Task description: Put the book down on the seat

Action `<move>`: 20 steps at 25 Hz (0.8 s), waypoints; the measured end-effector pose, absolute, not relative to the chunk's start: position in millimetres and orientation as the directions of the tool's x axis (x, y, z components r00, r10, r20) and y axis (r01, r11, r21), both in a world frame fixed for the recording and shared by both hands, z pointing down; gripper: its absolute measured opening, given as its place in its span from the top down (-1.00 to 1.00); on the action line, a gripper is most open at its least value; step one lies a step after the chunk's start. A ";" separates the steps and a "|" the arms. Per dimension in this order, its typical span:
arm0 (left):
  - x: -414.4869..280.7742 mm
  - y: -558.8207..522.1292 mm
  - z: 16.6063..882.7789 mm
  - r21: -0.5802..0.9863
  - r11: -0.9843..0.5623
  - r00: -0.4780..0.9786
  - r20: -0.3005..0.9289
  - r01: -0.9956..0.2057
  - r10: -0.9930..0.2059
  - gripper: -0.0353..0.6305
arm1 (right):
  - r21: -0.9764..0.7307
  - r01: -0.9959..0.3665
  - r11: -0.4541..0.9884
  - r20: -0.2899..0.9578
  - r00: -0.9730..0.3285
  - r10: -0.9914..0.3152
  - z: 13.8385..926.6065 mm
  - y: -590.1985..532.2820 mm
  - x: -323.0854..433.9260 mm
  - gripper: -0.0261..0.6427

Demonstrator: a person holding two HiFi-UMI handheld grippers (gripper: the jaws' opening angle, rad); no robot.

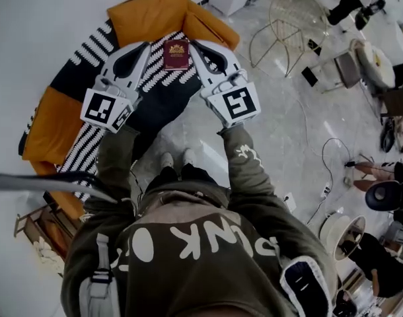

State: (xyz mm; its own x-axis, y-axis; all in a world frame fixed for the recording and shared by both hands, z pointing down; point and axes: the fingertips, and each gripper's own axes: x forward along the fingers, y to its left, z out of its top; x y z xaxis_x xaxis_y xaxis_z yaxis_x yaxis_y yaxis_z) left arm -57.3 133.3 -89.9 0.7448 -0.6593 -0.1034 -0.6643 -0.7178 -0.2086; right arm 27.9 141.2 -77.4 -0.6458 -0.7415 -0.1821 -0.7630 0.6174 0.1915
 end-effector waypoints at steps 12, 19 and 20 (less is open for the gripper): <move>-86.7 160.6 -108.6 -0.225 -0.726 0.759 -0.144 -0.650 -0.634 0.88 | 0.206 -0.776 0.596 -0.186 -0.629 -0.755 -92.4 165.8 1.1 0.89; -98.2 164.5 -107.1 -0.212 -0.726 0.756 -0.159 -0.654 -0.635 0.88 | 0.218 -0.776 0.592 -0.190 -0.629 -0.754 -97.0 170.6 -12.0 0.90; -99.4 164.6 -106.2 -0.210 -0.727 0.756 -0.158 -0.654 -0.635 0.88 | 0.219 -0.775 0.592 -0.189 -0.629 -0.754 -97.1 170.9 -12.6 0.90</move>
State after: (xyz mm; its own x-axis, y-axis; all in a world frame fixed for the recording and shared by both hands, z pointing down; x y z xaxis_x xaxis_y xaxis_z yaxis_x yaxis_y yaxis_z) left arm -99.4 164.6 -106.2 0.7561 -0.6350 -0.1584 -0.6542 -0.7267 -0.2097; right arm -12.6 170.9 -97.1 -0.6292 -0.7538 -0.1892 -0.7754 0.5923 0.2188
